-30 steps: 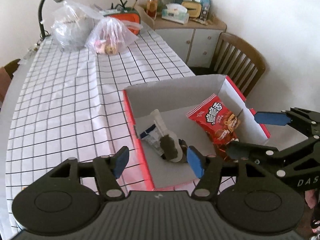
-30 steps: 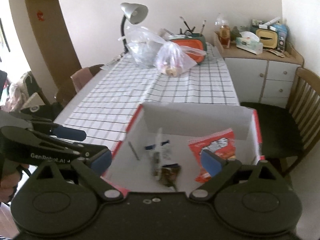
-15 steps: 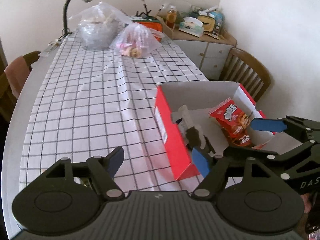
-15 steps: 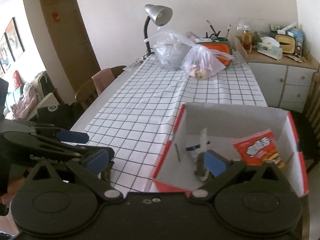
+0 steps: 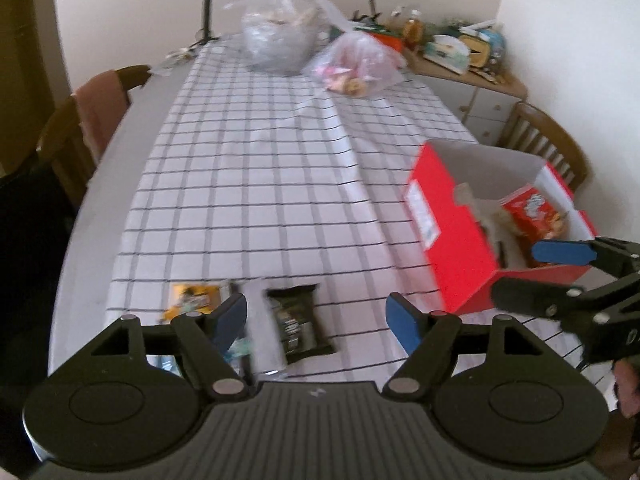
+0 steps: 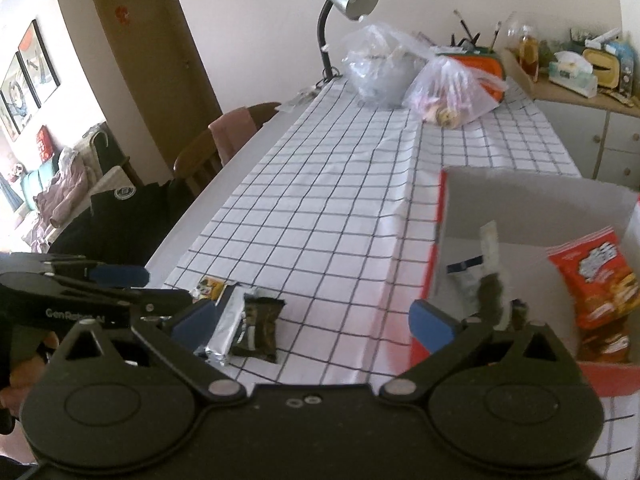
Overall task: Organize snacks
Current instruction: 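Move both tools back over the remaining snacks on the table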
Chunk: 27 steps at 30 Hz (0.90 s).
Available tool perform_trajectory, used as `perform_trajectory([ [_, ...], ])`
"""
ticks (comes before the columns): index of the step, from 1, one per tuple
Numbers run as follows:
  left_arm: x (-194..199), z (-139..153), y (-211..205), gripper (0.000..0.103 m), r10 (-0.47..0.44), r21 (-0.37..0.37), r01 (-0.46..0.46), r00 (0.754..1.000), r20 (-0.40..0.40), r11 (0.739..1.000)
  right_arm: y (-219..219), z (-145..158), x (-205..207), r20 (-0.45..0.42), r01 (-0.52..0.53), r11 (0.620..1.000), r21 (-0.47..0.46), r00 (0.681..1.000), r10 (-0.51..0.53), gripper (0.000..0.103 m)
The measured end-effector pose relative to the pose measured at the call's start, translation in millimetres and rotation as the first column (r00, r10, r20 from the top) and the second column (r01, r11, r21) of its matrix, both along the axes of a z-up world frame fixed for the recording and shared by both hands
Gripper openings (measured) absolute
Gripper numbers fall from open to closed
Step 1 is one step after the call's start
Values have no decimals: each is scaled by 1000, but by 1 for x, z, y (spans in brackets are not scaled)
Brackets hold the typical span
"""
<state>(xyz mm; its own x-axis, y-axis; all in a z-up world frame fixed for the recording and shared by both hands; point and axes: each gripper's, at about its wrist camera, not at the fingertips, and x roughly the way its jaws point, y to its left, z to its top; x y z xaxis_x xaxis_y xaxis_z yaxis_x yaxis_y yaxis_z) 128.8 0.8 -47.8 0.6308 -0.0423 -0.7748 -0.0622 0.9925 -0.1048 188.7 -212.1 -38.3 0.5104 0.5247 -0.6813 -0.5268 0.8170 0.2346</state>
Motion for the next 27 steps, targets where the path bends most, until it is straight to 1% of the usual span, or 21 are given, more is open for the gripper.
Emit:
perform_trajectory([
  [4, -12, -11, 23, 76, 8, 15, -7, 1000, -15, 1000, 17, -11, -1, -24, -2, 1000, -12, 1000, 2, 103],
  [11, -22, -32, 49, 76, -4, 5, 5, 999, -48, 1000, 45, -37, 1, -73, -7, 999, -48, 997, 4, 102],
  [16, -24, -46, 56, 76, -79, 22, 80, 995, -59, 997, 62, -57, 7, -101, -7, 997, -75, 995, -1, 100],
  [19, -18, -57, 60, 76, -118, 26, 121, 989, -83, 992, 71, -68, 12, -118, -2, 996, -93, 993, -9, 98],
  [22, -12, -66, 64, 76, -145, 40, 150, 984, -101, 988, 79, -78, 17, -138, 13, 994, -105, 990, -28, 95],
  [24, -7, -71, 67, 76, -167, 50, 173, 980, -110, 984, 85, -84, 19, -145, 17, 993, -114, 989, -33, 90],
  [27, 0, -77, 72, 73, -199, 60, 207, 973, -120, 976, 93, -91, 21, -151, 10, 992, -126, 988, -29, 90],
])
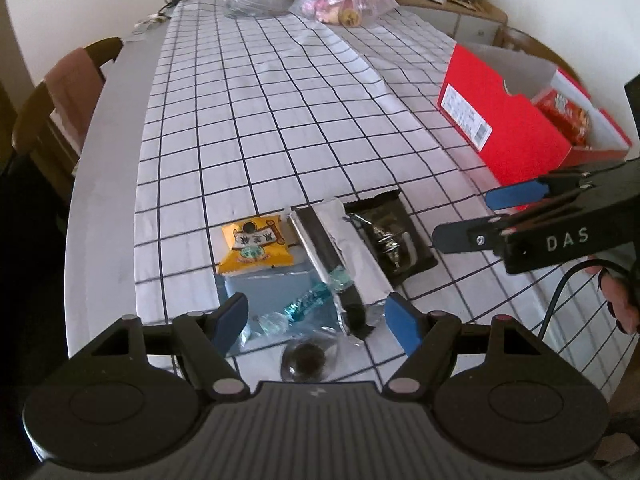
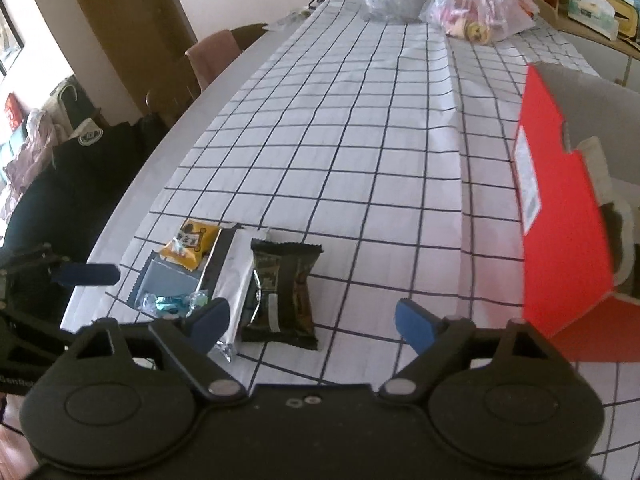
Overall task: Organize snacks
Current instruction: 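Move both tools back over the remaining snacks on the table, then grasp the teal-wrapped candy with the left tool while the right tool grasps the dark brown snack packet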
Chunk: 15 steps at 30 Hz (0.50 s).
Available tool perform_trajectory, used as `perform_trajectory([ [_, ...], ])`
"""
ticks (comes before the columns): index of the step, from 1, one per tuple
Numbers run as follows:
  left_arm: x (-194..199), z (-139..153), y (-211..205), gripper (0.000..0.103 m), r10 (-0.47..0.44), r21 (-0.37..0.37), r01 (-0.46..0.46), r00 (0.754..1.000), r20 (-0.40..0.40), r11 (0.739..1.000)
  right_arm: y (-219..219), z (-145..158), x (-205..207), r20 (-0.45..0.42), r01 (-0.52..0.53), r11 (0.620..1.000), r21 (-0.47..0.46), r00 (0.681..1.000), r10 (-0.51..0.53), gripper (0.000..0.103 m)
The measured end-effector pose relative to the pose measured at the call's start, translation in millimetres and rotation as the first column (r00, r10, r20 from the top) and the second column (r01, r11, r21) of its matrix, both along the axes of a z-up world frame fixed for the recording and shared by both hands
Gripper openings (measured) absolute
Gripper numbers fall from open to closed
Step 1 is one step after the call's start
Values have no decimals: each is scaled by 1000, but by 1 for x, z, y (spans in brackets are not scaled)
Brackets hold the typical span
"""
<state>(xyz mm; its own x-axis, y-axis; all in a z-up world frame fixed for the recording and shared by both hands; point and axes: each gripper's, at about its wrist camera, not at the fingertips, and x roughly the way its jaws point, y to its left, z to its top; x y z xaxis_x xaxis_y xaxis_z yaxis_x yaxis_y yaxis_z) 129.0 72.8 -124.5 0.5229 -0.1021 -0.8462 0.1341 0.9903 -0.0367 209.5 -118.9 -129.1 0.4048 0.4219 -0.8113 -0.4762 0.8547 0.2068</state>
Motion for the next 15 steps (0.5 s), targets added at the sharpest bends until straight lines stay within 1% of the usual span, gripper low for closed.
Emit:
perform_trajectory([
  [1, 3, -1, 2, 71, -12, 0, 12, 1000, -4, 1000, 2, -2, 1, -5, 0, 1000, 0, 1000, 0, 89],
  [3, 8, -3, 5, 68, -40, 1, 40, 999, -14, 999, 6, -6, 3, -19, -2, 1000, 2, 1000, 2, 85],
  [5, 13, -5, 6, 61, -74, 11, 75, 997, -27, 997, 9, -10, 5, -32, -6, 1000, 4, 999, 6, 82],
  [6, 15, -6, 6, 60, -95, 14, 95, 995, -34, 995, 11, -12, 5, -37, -8, 1000, 5, 999, 8, 81],
  [9, 21, -11, 3, 56, -166, 27, 168, 984, -59, 985, 17, -17, 7, -47, -13, 1000, 2, 999, 13, 77],
  [11, 24, -14, 1, 52, -195, 28, 197, 978, -77, 980, 20, -19, 9, -53, -13, 1000, 5, 999, 13, 75],
  [13, 29, -19, 2, 52, -197, 27, 200, 976, -91, 979, 23, -21, 10, -52, -13, 1000, 2, 999, 13, 73],
  [15, 34, -23, 5, 50, -184, 3, 185, 977, -105, 983, 26, -23, 12, -50, -10, 1000, -2, 999, 10, 70],
])
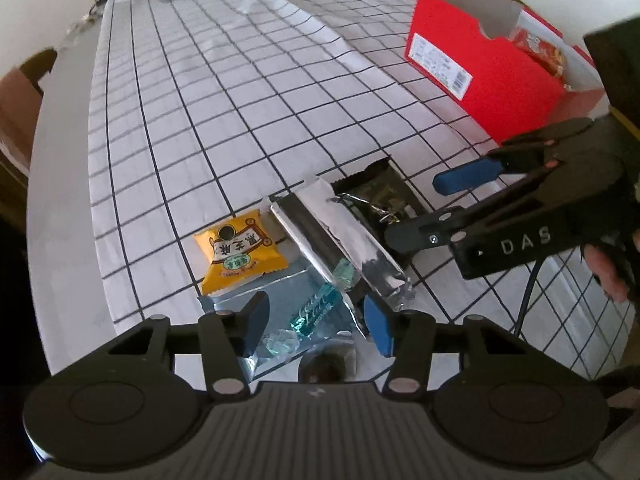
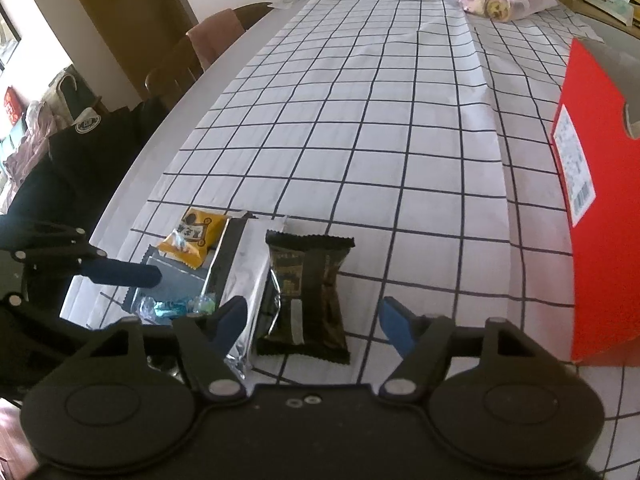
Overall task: Organize snacks
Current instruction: 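Grasp the teal-wrapped candy with the left tool while the right tool grasps the dark brown snack packet, then carry the candy and brown packet over the red box with both tools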
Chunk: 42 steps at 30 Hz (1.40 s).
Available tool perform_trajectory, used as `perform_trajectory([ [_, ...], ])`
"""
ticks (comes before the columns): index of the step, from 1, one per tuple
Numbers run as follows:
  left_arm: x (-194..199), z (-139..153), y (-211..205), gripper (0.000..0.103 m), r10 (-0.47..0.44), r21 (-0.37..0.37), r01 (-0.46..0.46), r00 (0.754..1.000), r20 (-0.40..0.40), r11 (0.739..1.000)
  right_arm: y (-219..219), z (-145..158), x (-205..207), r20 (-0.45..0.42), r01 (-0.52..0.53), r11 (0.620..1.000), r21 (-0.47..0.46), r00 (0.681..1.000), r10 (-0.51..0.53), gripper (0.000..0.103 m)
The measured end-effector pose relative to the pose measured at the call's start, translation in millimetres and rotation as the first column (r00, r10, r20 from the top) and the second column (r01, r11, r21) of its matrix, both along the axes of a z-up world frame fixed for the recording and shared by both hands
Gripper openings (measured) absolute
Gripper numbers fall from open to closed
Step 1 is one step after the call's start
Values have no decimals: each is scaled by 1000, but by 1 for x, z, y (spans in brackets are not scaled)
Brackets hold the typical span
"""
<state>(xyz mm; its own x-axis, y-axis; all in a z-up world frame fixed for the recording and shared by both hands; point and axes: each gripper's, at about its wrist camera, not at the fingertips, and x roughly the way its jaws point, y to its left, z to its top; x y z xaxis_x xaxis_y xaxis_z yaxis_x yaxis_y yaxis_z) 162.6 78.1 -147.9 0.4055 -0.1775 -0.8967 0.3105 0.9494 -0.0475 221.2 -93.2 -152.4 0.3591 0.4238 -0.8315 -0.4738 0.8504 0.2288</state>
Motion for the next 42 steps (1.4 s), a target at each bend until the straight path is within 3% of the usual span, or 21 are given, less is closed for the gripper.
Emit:
perform_trajectory([
  [5, 3, -4, 3, 45, 16, -31, -17, 1000, -16, 999, 2, -5, 4, -10, 4, 1000, 7, 1000, -4, 58],
  [12, 4, -5, 6, 20, 33, -74, -37, 998, -50, 997, 4, -6, 4, -9, 4, 999, 39, 1000, -4, 39],
  [17, 2, -6, 9, 12, 88, -85, -93, 994, -65, 992, 3, -6, 1, 5, 15, 999, 38, 1000, -15, 32],
  [30, -13, 0, 14, 12, 236, -147, -247, 968, -89, 958, -12, 15, -21, 34, 25, 998, 51, 999, -26, 31],
  [42, -25, 39, 1, 12, 338, -205, -341, 940, -53, 917, -57, 60, -39, 63, 74, 994, 78, 995, -79, 31],
])
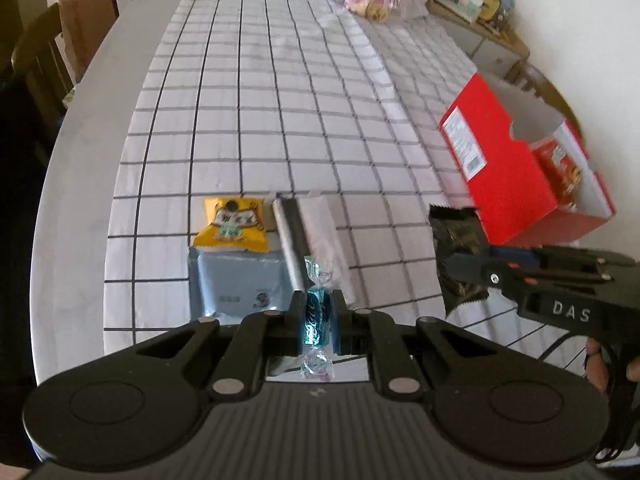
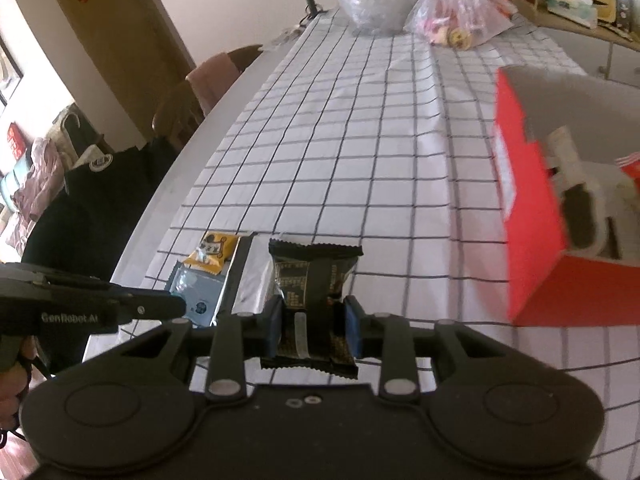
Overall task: Organize snacks
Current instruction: 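Carry the candy and brown packet over the red box with both tools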
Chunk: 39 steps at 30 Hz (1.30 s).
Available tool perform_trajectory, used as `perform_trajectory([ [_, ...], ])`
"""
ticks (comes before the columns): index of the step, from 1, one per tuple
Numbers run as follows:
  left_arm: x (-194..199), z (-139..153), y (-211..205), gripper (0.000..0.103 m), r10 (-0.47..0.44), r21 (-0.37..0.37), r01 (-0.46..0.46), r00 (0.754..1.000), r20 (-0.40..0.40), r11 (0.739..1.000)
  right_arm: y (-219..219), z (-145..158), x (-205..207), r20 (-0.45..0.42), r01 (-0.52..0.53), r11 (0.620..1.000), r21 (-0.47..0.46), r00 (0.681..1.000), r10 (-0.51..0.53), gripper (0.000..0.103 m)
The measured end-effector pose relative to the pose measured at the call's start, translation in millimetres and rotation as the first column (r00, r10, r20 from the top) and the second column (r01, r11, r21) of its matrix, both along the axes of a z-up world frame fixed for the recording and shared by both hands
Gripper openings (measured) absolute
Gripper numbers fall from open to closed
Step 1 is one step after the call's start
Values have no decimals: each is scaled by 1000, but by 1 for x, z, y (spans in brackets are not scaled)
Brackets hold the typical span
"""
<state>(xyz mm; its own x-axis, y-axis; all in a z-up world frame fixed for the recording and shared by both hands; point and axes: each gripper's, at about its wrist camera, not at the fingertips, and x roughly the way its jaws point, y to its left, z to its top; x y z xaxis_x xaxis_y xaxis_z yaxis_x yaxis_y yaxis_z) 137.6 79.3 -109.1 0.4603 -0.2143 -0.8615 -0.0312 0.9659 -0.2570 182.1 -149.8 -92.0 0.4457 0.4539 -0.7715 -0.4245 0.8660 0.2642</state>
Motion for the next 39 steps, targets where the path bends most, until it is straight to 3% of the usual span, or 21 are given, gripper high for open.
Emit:
perform_trajectory([
  [7, 4, 30, -22, 12, 6, -13, -6, 999, 47, 1000, -34, 27, -2, 52, 44, 999, -8, 998, -44, 31],
  [22, 31, 75, -118, 12, -99, -8, 101, 983, 157, 995, -123, 64, 9, 144, 137, 990, -16, 981, -133, 31],
  [30, 60, 79, -178, 12, -136, 6, 137, 978, 160, 991, -178, 62, 36, 163, 203, 978, -48, 968, -193, 31],
  [39, 104, 64, -236, 12, -153, 55, 147, 979, 135, 988, -219, 42, 73, 122, 205, 975, -82, 973, -194, 30],
])
